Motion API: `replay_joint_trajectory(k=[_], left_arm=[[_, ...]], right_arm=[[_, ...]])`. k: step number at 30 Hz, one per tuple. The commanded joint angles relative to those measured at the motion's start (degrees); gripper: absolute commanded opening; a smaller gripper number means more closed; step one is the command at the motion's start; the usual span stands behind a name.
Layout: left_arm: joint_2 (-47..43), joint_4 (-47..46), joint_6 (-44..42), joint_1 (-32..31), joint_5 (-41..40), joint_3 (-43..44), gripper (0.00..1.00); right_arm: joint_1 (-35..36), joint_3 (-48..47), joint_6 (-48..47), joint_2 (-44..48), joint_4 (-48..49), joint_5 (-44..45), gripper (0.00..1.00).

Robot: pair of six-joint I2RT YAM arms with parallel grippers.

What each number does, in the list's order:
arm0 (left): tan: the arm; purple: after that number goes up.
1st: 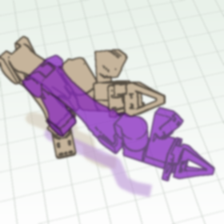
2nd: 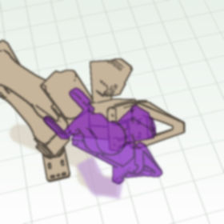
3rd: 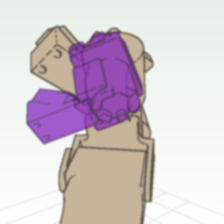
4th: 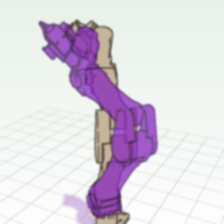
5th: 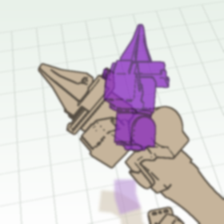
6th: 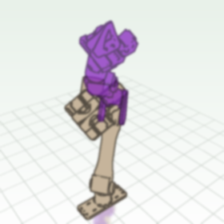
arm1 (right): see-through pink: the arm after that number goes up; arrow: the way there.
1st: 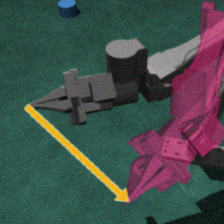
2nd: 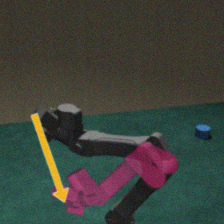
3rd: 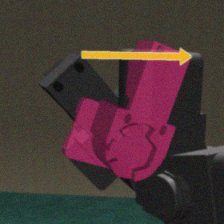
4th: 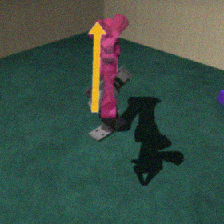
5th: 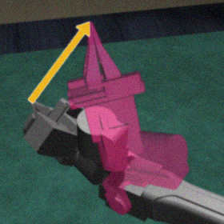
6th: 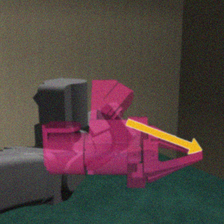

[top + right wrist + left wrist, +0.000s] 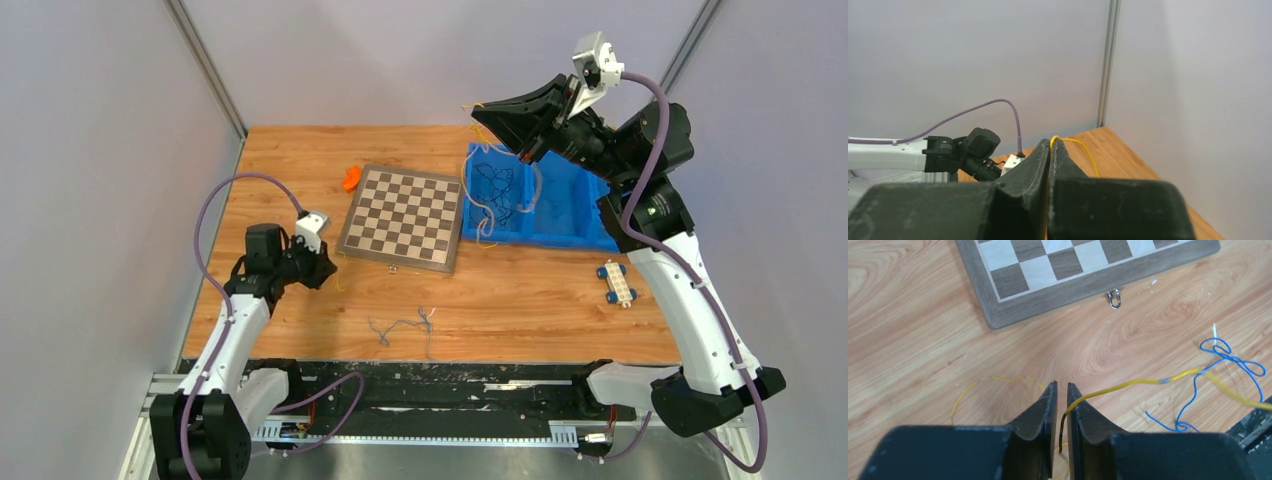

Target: Untangle the cables

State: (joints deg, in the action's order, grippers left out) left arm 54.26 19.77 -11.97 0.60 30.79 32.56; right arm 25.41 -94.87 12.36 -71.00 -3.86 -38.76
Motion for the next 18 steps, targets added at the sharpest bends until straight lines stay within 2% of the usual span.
replay_joint_trajectory(k=[1,3,5,10,11,12,14,18], left_arm=[[-2.64,3.86,-3.16,0.67,6.87,3.83,0.41],[-3.64,4.85,-2.17,0.62,9.36,6.19,0.63],[-4.91,5.71,-2.16,0.62,10.71,8.31,0.75],[-7.62,7.7,-3.8,0.62,10.78,11.46,0.86],[-7.82,7.94,-4.02,0.63,10.72,12.13,0.91],[-8.09,8.3,-4.02,0.63,10.67,12.67,0.96],[-8.31,8.49,-3.98,0.63,10.54,13.3,0.99],[-8.23,8.07,-3.67,0.65,10.43,13.8,1.0]], right_arm=[[-0.42,1.33,-2.85,2.4,0.89,5.27,0.0],[-0.59,2.73,-4.22,3.09,0.21,7.07,0.0],[-0.64,4.03,-5.62,3.68,-0.62,8.39,0.0],[-3.3,6.17,-7.07,4.6,-2.93,11.92,0.0],[-4.72,6.12,-6.82,4.43,-3.36,11.66,0.0],[-6.57,6.0,-6.44,4.27,-4.0,11.27,0.0],[-10.87,5.93,-5.85,3.85,-5.08,9.89,0.0],[-20.85,5.59,-6.08,2.39,-7.44,5.91,0.0]])
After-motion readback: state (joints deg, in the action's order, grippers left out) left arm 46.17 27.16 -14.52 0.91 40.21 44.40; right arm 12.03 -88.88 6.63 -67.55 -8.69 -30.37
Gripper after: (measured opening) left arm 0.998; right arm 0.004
